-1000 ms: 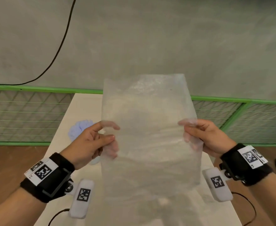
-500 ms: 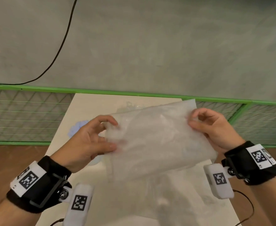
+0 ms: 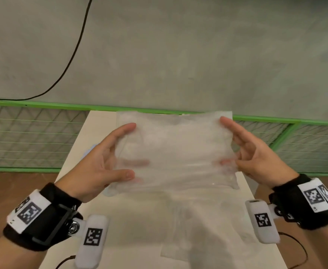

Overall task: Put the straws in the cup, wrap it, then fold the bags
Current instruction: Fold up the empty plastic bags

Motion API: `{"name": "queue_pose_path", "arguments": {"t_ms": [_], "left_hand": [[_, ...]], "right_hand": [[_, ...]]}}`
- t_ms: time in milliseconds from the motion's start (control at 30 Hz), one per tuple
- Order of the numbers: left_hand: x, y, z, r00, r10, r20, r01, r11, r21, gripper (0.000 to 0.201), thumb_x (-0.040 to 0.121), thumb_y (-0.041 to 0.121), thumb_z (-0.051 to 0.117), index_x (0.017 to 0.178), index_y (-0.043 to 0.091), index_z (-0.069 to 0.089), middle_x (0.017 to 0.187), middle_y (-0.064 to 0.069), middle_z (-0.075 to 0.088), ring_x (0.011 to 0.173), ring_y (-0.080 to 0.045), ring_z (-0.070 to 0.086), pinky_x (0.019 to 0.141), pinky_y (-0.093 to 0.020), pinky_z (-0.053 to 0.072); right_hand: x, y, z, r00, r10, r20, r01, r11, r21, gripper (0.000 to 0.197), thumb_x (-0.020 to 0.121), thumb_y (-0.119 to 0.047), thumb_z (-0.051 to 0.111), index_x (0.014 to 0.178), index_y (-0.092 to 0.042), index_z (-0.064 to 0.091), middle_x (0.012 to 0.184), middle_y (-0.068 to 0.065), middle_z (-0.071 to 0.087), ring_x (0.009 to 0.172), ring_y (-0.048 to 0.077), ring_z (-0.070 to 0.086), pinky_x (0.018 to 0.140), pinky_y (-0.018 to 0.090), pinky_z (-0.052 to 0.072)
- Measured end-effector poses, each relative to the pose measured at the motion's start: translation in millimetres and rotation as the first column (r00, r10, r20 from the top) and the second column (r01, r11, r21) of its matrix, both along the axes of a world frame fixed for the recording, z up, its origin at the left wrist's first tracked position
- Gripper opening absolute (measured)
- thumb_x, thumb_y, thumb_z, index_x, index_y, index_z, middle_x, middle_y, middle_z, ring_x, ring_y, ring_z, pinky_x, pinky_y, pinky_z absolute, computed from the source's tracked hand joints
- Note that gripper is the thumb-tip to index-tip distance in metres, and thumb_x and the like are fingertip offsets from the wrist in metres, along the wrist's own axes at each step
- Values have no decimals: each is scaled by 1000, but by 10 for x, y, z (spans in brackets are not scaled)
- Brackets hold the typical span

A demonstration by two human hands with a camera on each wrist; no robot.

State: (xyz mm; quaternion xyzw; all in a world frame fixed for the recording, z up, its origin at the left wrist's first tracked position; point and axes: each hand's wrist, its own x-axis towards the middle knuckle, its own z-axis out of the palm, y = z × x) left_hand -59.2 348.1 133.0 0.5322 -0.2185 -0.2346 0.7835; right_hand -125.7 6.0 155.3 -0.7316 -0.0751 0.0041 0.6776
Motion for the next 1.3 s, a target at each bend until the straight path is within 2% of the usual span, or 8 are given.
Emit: {"name": "queue_pose_path", "arguments": {"t_ms": [133,267,367,567,700,833,1067,1300], "left_hand": [[-50,-78,26,998,66,19,-64,994,-92,102,64,-23,64,143,36,37,146,15,43,120,-28,59,81,-37,58],[-153,-255,7,992,118,49,-109,981,-158,107,64,-15,66,146,40,26,144,16,47,124,-24,56,86,-37,56],[-235,-429,-77,980,170,105,-157,980,-126,107,67,-19,65,147,37,22,146,23,40,126,-18,55,87,-36,55],[-170,-169,-153,938,346,33,-341,933,-114,87,64,13,83,130,49,38,139,6,49,113,-18,62,81,-39,57],[-65,59,-81,998,48,32,-54,979,196,86,59,39,89,133,32,47,120,-5,67,102,-21,68,79,-31,57],[-155,-150,-32,990,-130,55,91,889,449,29,82,20,69,108,8,67,97,-9,76,88,-24,72,74,-28,58],[-227,-226,-124,1000,12,2,-12,942,335,24,88,9,61,111,16,64,60,-8,68,57,-18,67,57,-26,55],[-178,-259,-130,976,142,-168,-114,980,165,46,94,-6,43,79,18,79,78,-6,74,63,-16,69,49,-22,53]], "right_hand": [[15,6,-184,997,7,-78,36,841,540,100,72,-43,84,152,-34,25,157,5,33,110,30,55,84,36,51],[-59,383,-504,966,221,-131,-42,637,770,115,63,-55,85,145,-8,21,140,27,33,122,45,46,106,54,40],[-49,731,-553,973,165,-161,-3,709,705,110,67,-43,87,145,1,23,143,30,33,128,51,38,112,62,28],[-31,713,-378,984,39,-174,46,888,458,37,92,-4,51,128,-1,57,123,18,66,111,31,66,84,35,56],[-77,597,-305,954,172,-244,-135,977,164,20,92,11,49,99,1,65,81,8,76,62,13,71,57,17,54],[-21,587,-263,973,134,-188,-125,990,62,16,85,-4,61,100,-7,66,83,9,74,64,19,70,57,27,57],[2,535,-289,987,39,-159,-20,993,120,18,84,-9,62,96,-18,73,85,18,72,66,24,69,56,32,58],[7,455,-279,997,-5,-75,21,977,211,36,54,-39,91,86,-25,80,87,5,74,78,22,68,69,32,55]]}}
